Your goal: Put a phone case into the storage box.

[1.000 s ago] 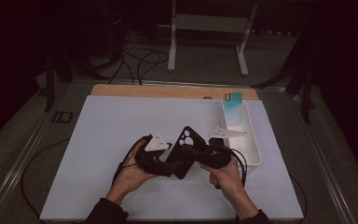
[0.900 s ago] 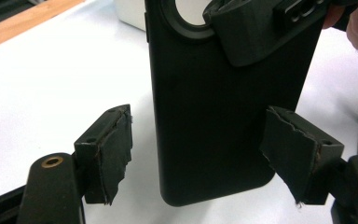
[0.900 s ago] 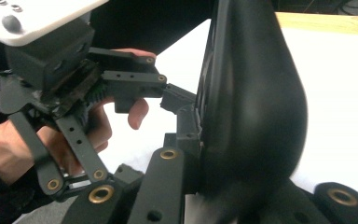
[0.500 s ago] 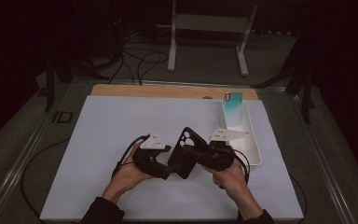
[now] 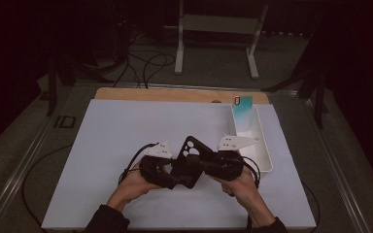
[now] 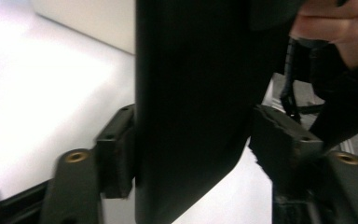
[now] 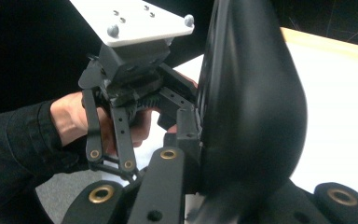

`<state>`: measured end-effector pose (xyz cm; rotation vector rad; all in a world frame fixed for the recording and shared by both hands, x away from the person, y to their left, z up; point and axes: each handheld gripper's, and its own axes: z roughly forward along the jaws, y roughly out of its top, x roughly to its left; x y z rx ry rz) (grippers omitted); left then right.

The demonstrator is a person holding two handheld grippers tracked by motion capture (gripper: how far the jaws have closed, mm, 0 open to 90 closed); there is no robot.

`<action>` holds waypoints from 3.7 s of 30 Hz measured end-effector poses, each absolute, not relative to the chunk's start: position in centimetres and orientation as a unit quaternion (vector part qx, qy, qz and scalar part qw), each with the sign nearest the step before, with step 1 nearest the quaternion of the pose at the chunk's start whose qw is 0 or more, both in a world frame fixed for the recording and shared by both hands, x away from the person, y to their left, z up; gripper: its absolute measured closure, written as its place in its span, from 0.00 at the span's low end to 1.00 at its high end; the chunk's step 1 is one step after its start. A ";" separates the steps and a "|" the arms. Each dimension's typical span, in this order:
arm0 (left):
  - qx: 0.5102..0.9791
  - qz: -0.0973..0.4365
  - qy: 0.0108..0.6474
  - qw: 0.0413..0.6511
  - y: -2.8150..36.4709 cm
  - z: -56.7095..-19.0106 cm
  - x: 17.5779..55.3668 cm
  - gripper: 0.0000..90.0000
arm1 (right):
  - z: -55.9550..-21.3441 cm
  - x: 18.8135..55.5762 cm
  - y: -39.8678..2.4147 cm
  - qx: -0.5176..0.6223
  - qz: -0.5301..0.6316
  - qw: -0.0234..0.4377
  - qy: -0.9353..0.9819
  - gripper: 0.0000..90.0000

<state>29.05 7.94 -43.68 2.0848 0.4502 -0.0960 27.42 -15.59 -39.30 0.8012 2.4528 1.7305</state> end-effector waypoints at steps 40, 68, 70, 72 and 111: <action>0.855 0.002 0.212 0.474 8.4 -44.9 29.0 0.89 | -38.3 27.6 -15.8 0.342 0.522 0.107 0.774 0.17; 0.860 0.061 0.237 0.449 7.9 -45.1 28.7 0.89 | -38.3 28.3 -13.6 0.392 0.518 0.123 0.750 0.15; 0.859 0.064 0.239 0.448 7.8 -45.1 28.6 0.89 | -38.3 28.4 -13.4 0.393 0.517 0.123 0.750 0.14; 0.860 0.067 0.239 0.446 7.8 -45.1 28.6 0.89 | -38.3 28.5 -13.3 0.395 0.517 0.122 0.749 0.14; 0.848 0.091 0.268 0.449 8.0 -44.9 28.5 0.43 | -38.6 28.3 -12.1 0.383 0.512 0.172 0.749 0.16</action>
